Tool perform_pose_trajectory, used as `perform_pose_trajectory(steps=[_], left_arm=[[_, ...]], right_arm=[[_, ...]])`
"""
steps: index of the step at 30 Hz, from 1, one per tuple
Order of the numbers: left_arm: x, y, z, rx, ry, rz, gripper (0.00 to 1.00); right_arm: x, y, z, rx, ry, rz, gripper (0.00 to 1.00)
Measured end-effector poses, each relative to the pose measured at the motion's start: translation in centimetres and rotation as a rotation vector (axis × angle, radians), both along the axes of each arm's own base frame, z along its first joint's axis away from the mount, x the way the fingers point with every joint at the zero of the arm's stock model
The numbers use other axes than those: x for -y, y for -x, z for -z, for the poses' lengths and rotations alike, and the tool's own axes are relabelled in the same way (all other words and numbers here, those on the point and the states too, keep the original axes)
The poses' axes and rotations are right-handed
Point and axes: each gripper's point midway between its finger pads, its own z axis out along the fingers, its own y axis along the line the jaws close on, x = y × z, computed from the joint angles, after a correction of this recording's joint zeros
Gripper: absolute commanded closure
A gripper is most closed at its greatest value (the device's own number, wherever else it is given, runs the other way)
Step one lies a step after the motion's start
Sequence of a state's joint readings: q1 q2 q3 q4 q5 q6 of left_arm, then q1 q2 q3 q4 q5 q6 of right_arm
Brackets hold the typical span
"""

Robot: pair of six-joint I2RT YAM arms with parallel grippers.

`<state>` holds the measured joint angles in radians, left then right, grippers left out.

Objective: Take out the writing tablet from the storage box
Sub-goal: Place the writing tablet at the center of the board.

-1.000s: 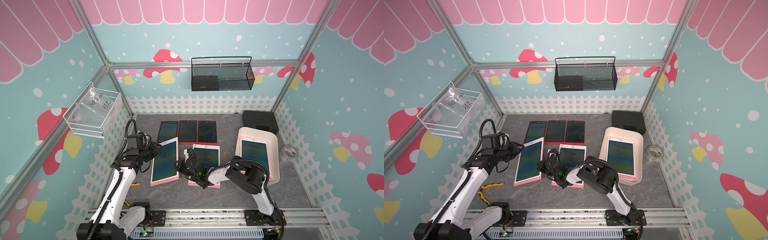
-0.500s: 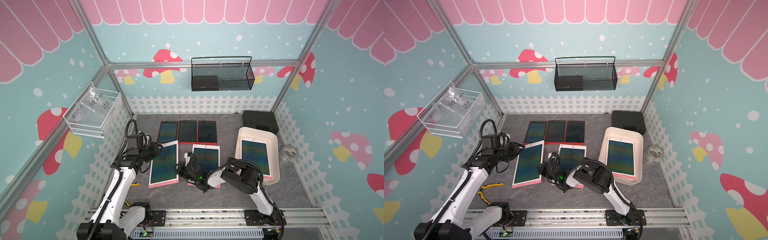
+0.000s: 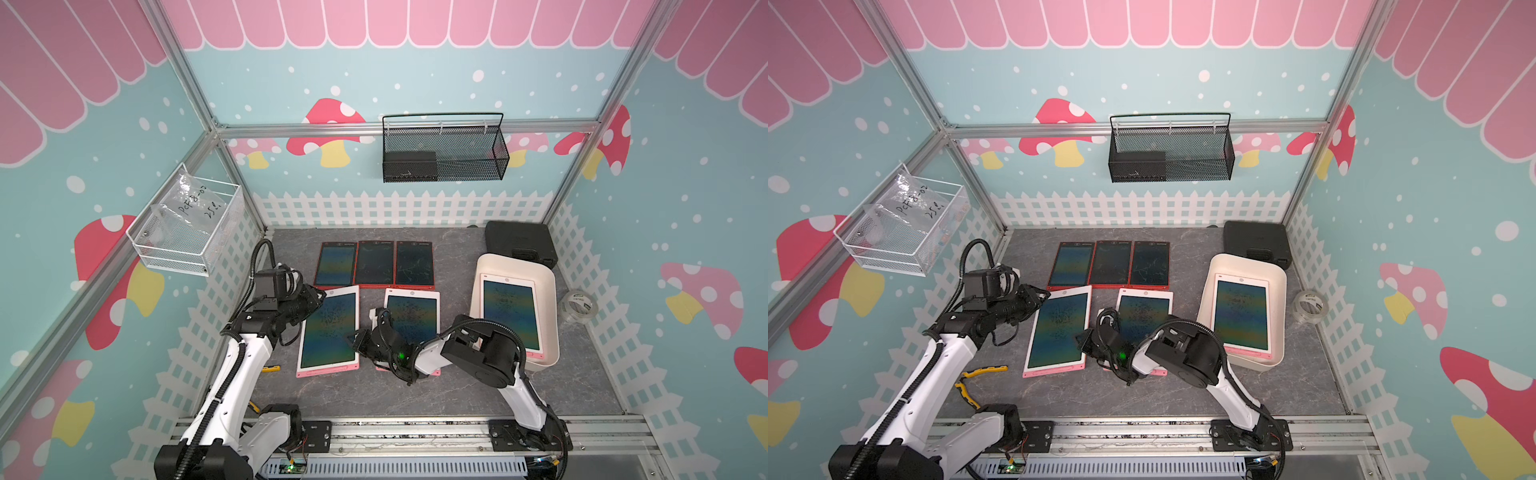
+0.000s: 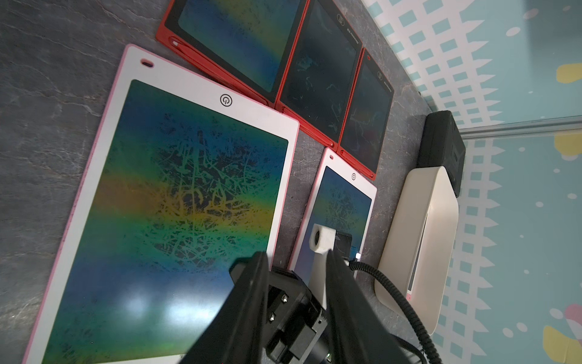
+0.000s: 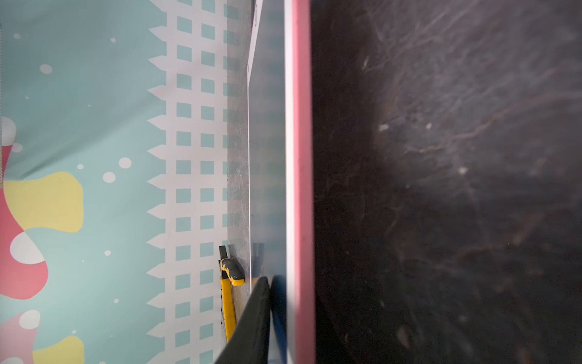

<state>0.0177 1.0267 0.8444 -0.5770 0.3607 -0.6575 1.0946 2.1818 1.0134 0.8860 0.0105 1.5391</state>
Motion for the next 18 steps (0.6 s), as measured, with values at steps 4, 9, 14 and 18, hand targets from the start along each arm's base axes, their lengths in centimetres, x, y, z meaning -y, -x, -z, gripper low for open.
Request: perform_pose_trajectory(steps=[4,9,14,18], left_arm=[[0.0,-0.1,-0.1,0.004,0.000,0.000,0.66],[0.0,-0.1,0.1,0.001,-0.001,0.003,0.66],[0.1,-0.1,0.1,0.000,0.001,0.005,0.66],[0.1,-0.1,0.1,0.000,0.003,0.008,0.66]], right_arm=[[0.4,0.3,0.8,-0.013,0.021,-0.004,0.78],[0.6,0.6,1.0,-0.022,0.032,-0.006,0.68],[0.5,1.0,0.8,-0.022,0.039,-0.020,0.58],[0.3,1.1,0.4,-0.014,0.049,-0.031,0.52]])
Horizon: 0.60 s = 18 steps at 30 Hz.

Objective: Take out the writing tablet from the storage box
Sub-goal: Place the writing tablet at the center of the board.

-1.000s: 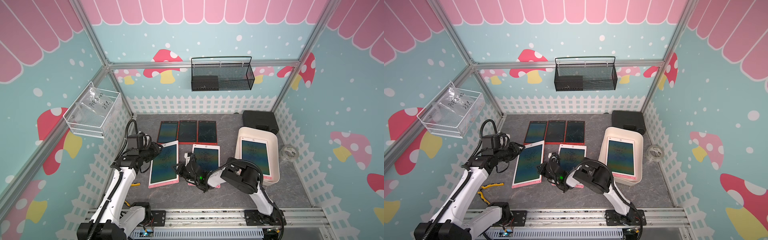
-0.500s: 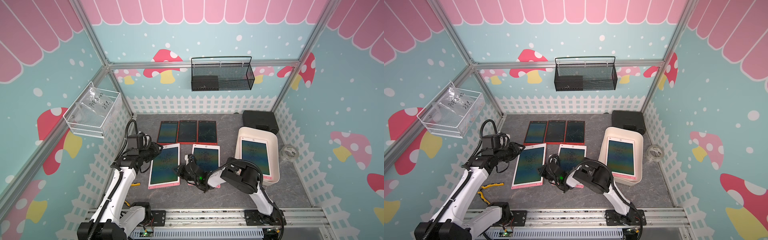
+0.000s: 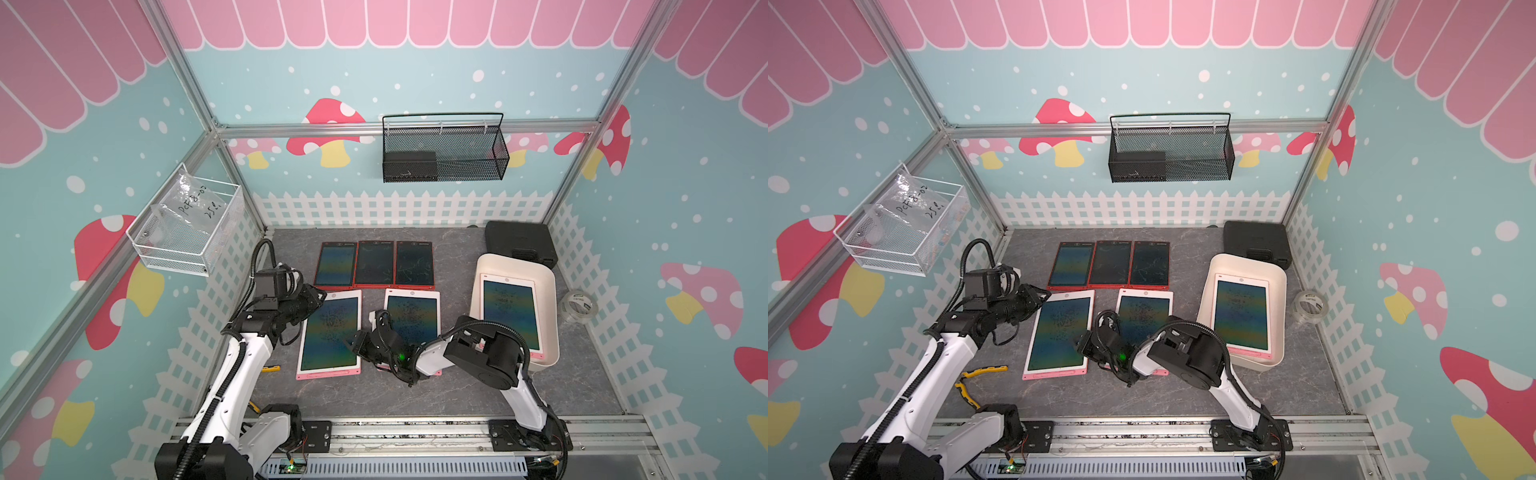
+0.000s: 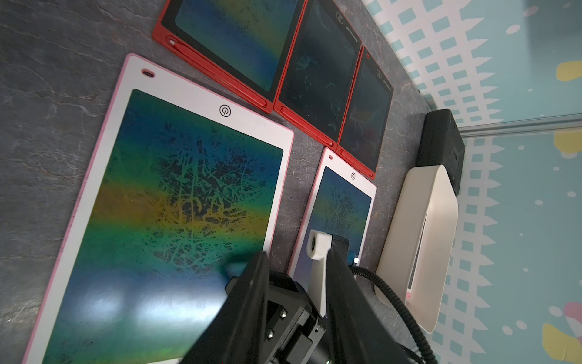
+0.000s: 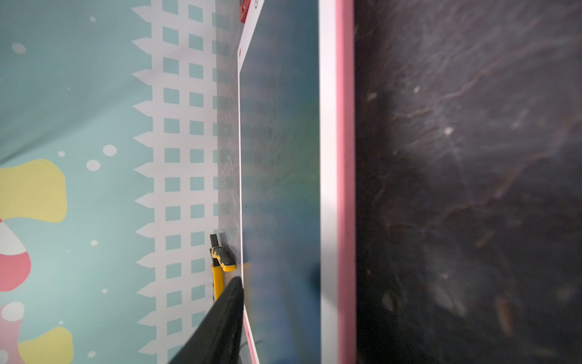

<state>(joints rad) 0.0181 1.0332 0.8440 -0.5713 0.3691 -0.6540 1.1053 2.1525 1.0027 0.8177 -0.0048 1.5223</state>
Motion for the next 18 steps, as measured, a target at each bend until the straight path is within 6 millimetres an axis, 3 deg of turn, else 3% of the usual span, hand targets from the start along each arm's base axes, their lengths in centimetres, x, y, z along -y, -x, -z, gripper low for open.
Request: perform_pose_trajectory(steps=[9,18], left_arm=[[0.2,0.0,0.0,-0.001,0.008,0.008,0.66],[0.3,0.1,0.0,-0.002,0.015,0.015,0.66]], right_arm=[[-1.4,-0.9,-0.3,0.014,0.162,-0.027,0.46],[1.0,-0.3,-0.2,0.007,0.262,0.002,0.44]])
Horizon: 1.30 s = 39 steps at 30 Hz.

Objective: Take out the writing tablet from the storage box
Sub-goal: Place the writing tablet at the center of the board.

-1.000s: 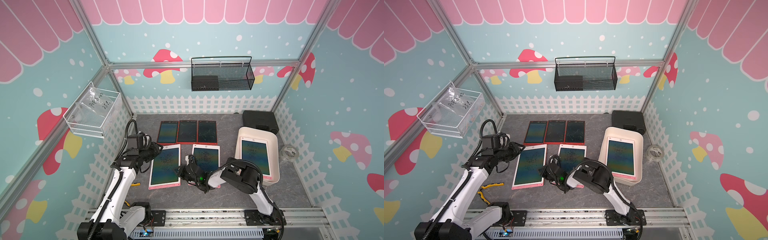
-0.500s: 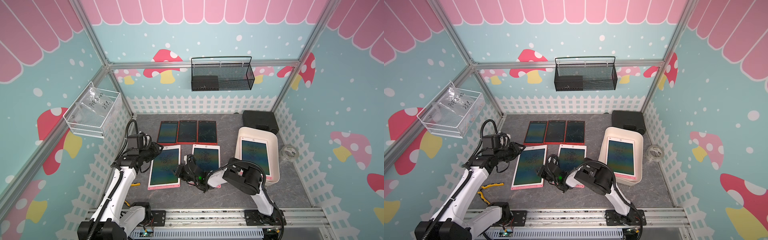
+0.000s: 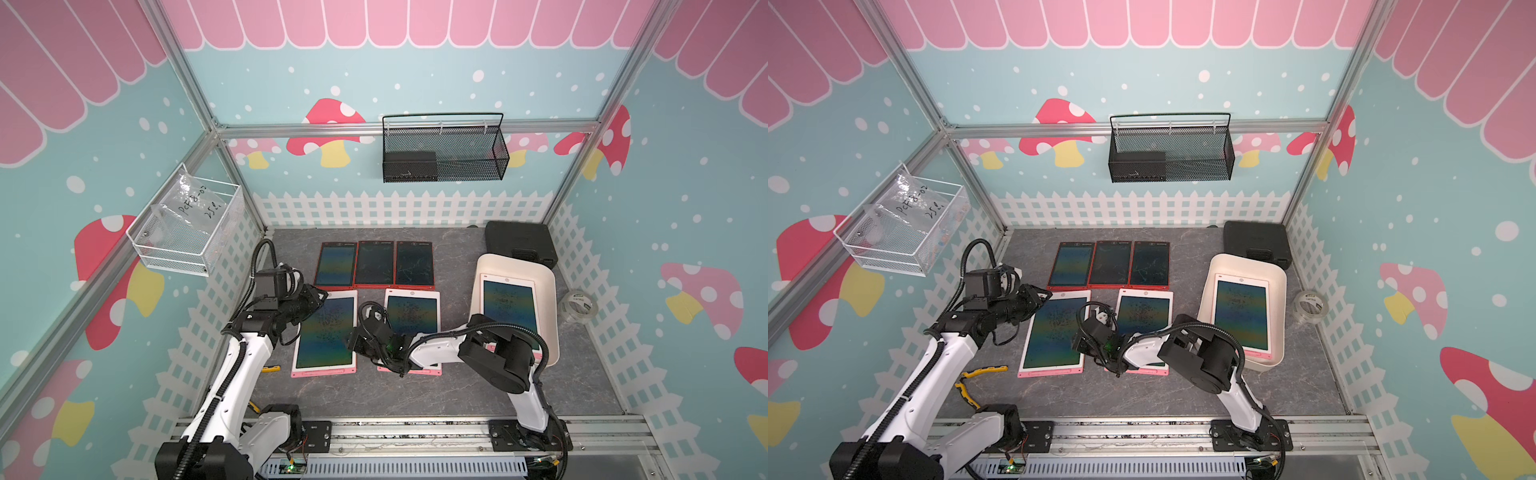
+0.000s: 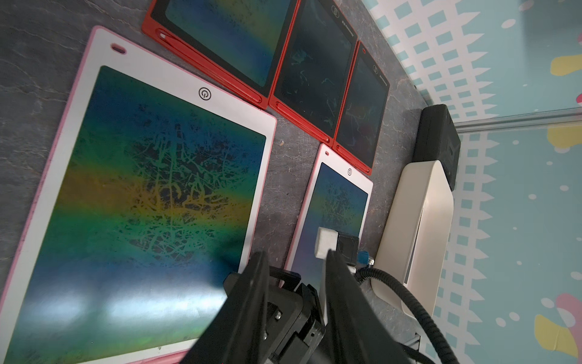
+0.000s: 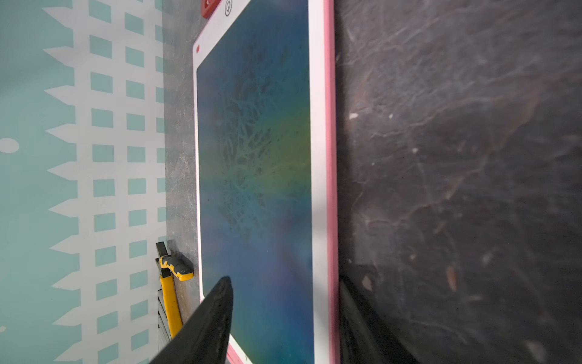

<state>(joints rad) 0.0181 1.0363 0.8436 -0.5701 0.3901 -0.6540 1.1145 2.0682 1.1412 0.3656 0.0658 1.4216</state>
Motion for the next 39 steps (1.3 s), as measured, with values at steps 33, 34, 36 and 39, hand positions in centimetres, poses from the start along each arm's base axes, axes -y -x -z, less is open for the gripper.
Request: perform_pose_trajectory(steps=[33,34,36,39], left_arm=[[18.1,-3.8,4.6,-0.067,-0.228,0.353,0.64],[19.4,-4.5,4.6,-0.063,-0.229,0.369,0.64],[22.6,-6.2,5.2,-0.058,-0.233,0.406,0.64],[26.8,-7.9,6.3,-0.047,-0.246,0.461,0.63]], right_arm=[[32.4,-7.9,-14.3,0.351,0.479,0.321,0.32],[34.0,-7.9,-14.6,0.346,0.498,0.348,0.32],[37.5,-8.2,-15.2,0.341,0.535,0.412,0.31],[42.3,-8.5,-15.3,0.318,0.592,0.500,0.30]])
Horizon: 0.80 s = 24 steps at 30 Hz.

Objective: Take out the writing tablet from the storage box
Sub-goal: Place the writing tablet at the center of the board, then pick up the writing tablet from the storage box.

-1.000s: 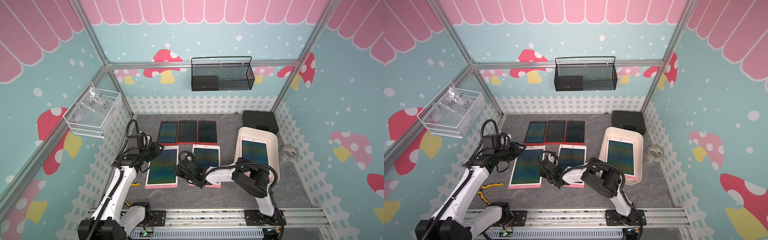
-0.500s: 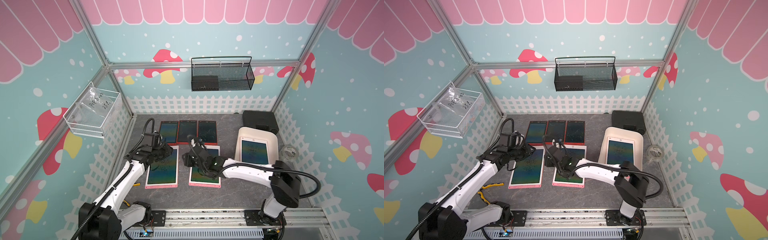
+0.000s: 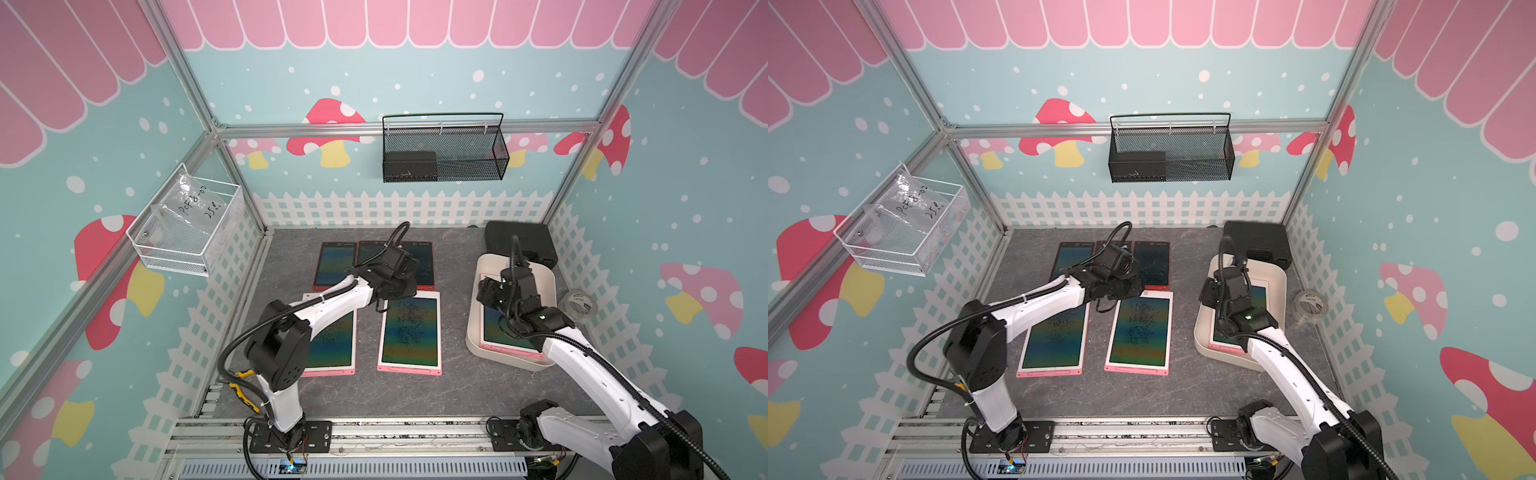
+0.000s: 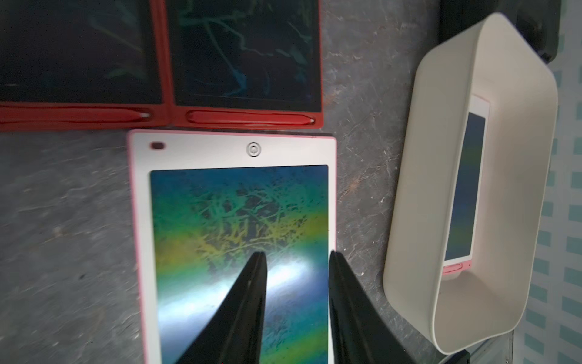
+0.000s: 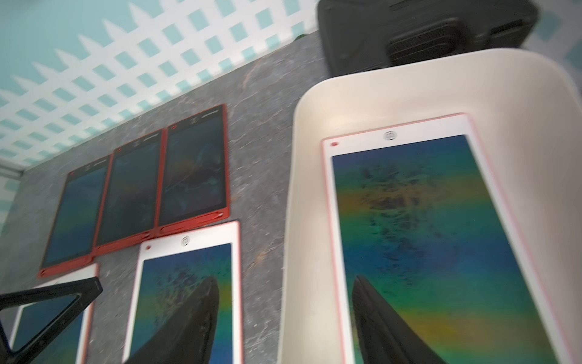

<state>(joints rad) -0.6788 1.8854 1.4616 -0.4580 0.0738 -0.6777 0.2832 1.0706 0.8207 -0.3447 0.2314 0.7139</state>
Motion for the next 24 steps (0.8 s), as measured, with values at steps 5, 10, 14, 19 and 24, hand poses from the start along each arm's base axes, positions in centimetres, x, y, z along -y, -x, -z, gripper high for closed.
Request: perform_pose_trajectory(steps=[5,10,14,19,24], left_arm=[[7.0,-0.8,1.7,0.012,-0.013,0.111,0.63],[11.4,-0.4,2.4,0.015,-0.005,0.185,0.59],[12.7,-0.3,2.1,0.021,0.002,0.210,0.60],[13.8,-0.9,1.4,0.030,0.031,0.229,0.60],[14.6,-0.7,2.1,0.014,0.048,0.253,0.60]], right_arm=[[6.6,0.3,2.8,-0.087,0.034,0.129,0.30],[9.9,0.2,6.6,-0.208,0.045,0.160,0.26],[10.6,0.3,9.6,-0.307,0.040,0.141,0.25],[11.3,-0.7,10.2,-0.340,0.052,0.129,0.24],[12.3,-2.4,9.6,-0.345,0.070,0.132,0.23]])
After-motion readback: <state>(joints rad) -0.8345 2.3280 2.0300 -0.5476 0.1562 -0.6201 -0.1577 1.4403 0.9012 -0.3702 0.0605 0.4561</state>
